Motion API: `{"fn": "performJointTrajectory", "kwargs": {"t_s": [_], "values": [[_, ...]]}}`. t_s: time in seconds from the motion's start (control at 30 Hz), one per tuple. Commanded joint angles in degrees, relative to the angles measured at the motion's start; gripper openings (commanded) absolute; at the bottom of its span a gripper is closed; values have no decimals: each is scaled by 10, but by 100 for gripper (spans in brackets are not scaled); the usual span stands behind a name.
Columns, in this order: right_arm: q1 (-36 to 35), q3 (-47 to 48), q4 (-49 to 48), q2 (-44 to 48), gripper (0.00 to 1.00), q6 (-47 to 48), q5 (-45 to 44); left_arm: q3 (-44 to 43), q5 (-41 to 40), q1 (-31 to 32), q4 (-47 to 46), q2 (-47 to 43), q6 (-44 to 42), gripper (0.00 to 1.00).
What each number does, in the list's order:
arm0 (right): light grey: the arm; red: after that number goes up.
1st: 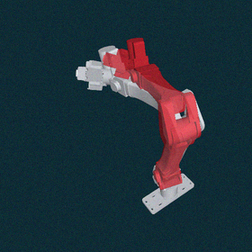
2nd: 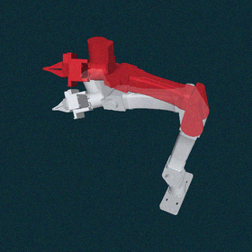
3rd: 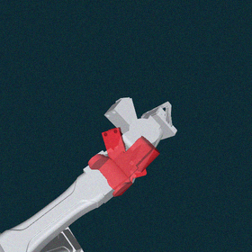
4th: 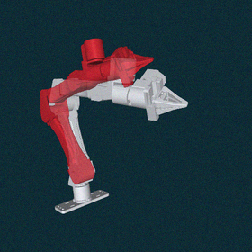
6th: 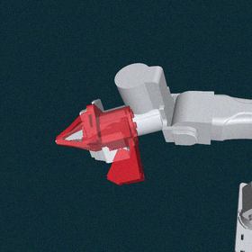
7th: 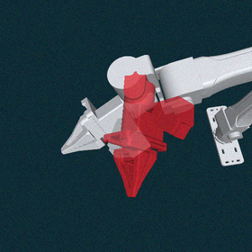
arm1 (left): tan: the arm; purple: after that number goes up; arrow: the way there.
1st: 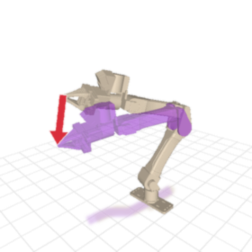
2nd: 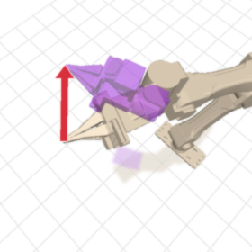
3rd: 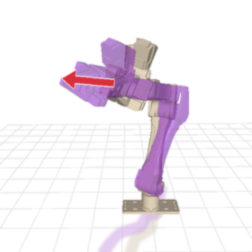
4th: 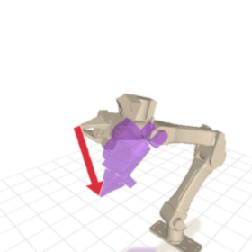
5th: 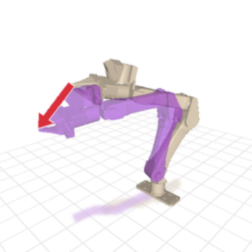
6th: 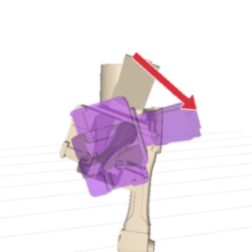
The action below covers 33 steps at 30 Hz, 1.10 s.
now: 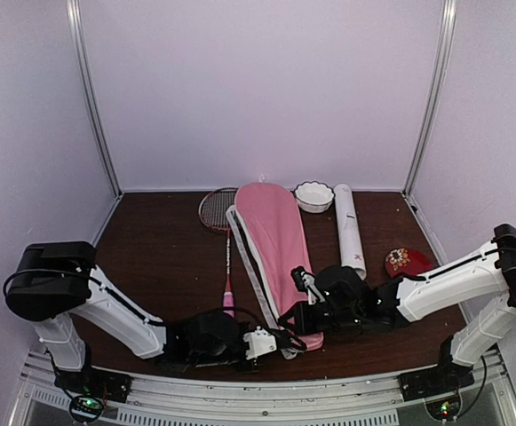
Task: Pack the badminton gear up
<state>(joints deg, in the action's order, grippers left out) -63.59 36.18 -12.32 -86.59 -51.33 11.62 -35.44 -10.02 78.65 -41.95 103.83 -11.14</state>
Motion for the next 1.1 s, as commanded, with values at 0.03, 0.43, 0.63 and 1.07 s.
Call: {"fn": "performJointTrajectory", "kwargs": {"t_s": [0.03, 0.43, 0.63, 1.07], "values": [[-20, -11, -41, 7, 0, -24, 65, -41, -15, -28, -75, 55, 18, 15], [-6, 10, 102, 71, 30, 29, 37, -5, 10, -27, -37, 13, 11, 29], [45, 21, 206, 148, 32, 62, -6, 11, 9, -27, -24, 3, 9, 26], [113, 20, 336, 79, 8, 107, -104, -40, -14, -38, 4, 40, 34, 16]]}}
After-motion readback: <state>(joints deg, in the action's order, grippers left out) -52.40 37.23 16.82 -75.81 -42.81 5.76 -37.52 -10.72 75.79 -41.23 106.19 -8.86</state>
